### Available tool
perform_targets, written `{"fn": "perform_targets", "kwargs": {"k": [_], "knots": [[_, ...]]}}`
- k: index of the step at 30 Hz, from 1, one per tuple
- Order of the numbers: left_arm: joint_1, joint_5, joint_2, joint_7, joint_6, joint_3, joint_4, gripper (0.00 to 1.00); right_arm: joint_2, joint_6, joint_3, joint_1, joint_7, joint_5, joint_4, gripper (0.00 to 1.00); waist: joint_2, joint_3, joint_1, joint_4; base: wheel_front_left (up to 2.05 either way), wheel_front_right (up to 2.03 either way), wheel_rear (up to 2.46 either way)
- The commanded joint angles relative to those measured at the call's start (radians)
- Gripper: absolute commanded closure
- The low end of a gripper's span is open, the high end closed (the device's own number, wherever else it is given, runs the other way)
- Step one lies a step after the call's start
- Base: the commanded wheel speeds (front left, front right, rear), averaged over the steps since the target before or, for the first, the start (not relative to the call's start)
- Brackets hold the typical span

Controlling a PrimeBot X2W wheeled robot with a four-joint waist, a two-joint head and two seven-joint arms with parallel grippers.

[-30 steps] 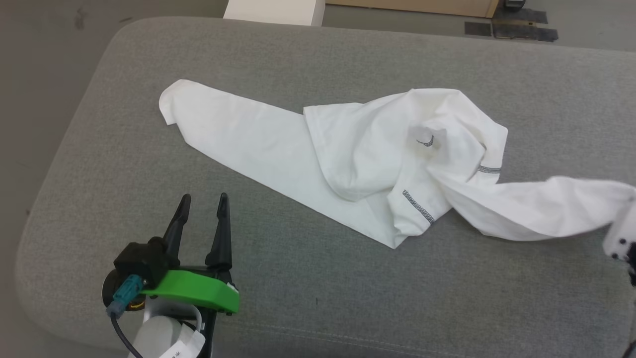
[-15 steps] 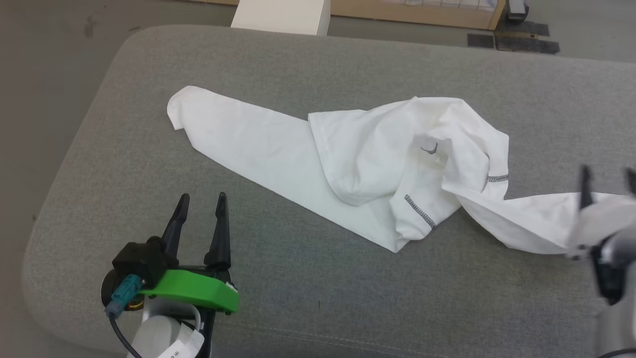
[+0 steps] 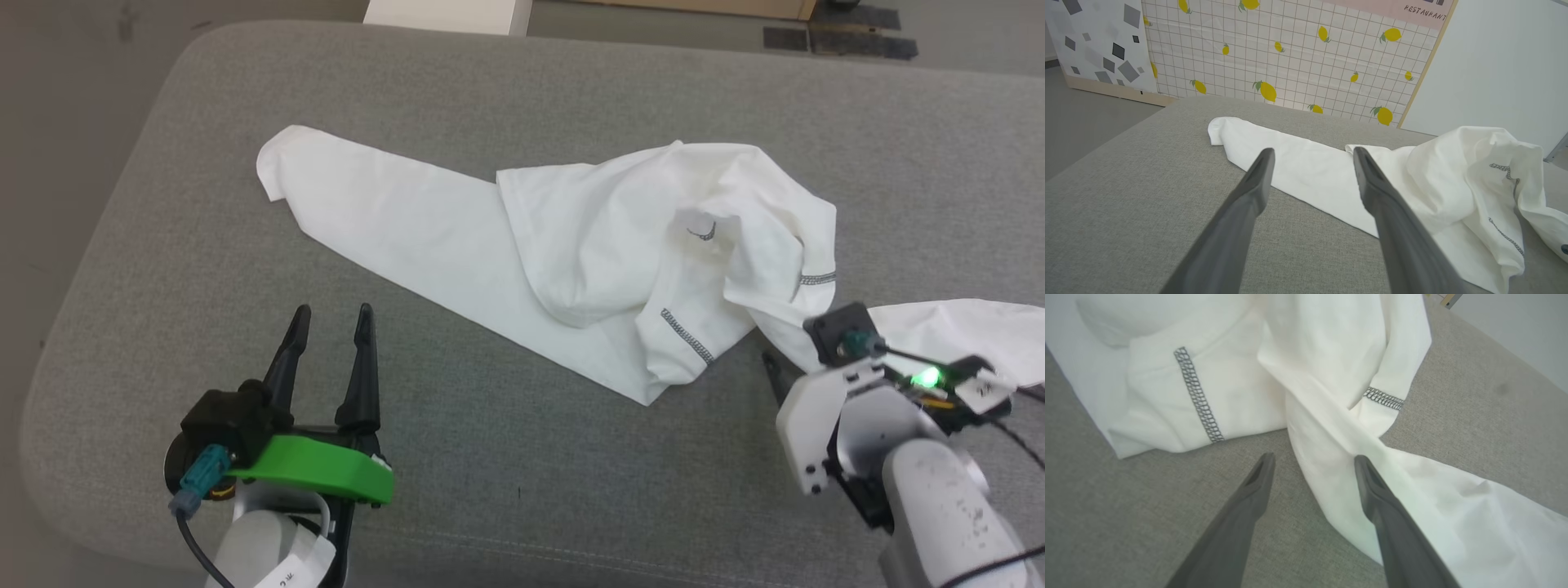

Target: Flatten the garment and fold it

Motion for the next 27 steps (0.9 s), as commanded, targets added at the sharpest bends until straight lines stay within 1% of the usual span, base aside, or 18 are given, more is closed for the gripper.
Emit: {"fn": "perform_targets", "kwargs": {"k": [1,4,8,10,11,14,17,19,22,24,27], "knots": [[-0.023,0.011,-0.003,-0.004,-0.004,-0.002,-0.003,0.0,-0.005,-0.002,0.001,-0.038,0.004,-0.015,0.014,0.0,0.0,0.018,0.0,0.01,0.0,0.0,0.0],[-0.029,0.009,-0.003,-0.004,-0.002,-0.006,-0.005,0.0,-0.006,-0.002,-0.004,-0.075,0.024,-0.034,0.057,0.0,0.0,0.033,0.0,0.016,0.0,0.0,0.0],[-0.034,0.006,-0.003,-0.004,0.002,-0.007,-0.005,0.0,0.003,-0.002,-0.015,-0.104,0.022,-0.045,0.084,0.0,0.0,0.043,0.0,0.018,0.0,0.0,0.0],[-0.035,0.003,-0.003,-0.004,0.004,-0.008,-0.003,0.0,0.004,-0.002,-0.022,-0.113,0.044,-0.048,0.109,0.8,0.0,0.045,0.0,0.014,0.0,0.0,0.0],[-0.035,0.003,-0.003,-0.004,0.005,-0.009,-0.001,0.0,0.007,-0.002,-0.027,-0.116,0.045,-0.042,0.114,1.0,0.0,0.044,0.0,0.012,0.0,0.0,0.0],[-0.032,0.002,-0.003,-0.004,0.007,-0.009,0.002,0.0,0.012,-0.002,-0.05,-0.116,0.037,-0.034,0.11,1.0,0.0,0.035,0.0,0.003,0.0,0.0,0.0],[-0.028,0.001,-0.003,-0.004,0.006,-0.012,0.009,0.0,0.025,-0.002,-0.118,-0.085,0.015,-0.014,0.079,1.0,0.0,0.015,0.0,-0.002,0.0,0.0,0.0],[-0.022,0.0,-0.003,-0.004,0.006,-0.012,0.014,0.0,0.034,-0.002,-0.188,-0.041,0.006,-0.002,0.035,1.0,0.0,-0.004,0.0,-0.006,0.0,0.0,0.0],[-0.006,0.002,-0.003,-0.004,0.006,-0.009,0.018,0.0,0.048,-0.002,-0.334,0.045,0.002,-0.006,-0.066,1.0,0.0,-0.03,0.0,-0.015,0.0,0.0,0.0],[0.005,0.004,-0.003,-0.004,0.006,-0.003,0.017,0.0,0.058,-0.002,-0.433,0.099,0.012,-0.016,-0.133,1.0,0.0,-0.044,0.0,-0.026,0.0,0.0,0.0],[0.018,0.009,-0.003,-0.004,0.006,0.007,0.016,0.0,0.068,-0.002,-0.551,0.156,0.031,-0.034,-0.196,1.0,0.0,-0.056,0.0,-0.044,0.0,0.0,0.0]]}}
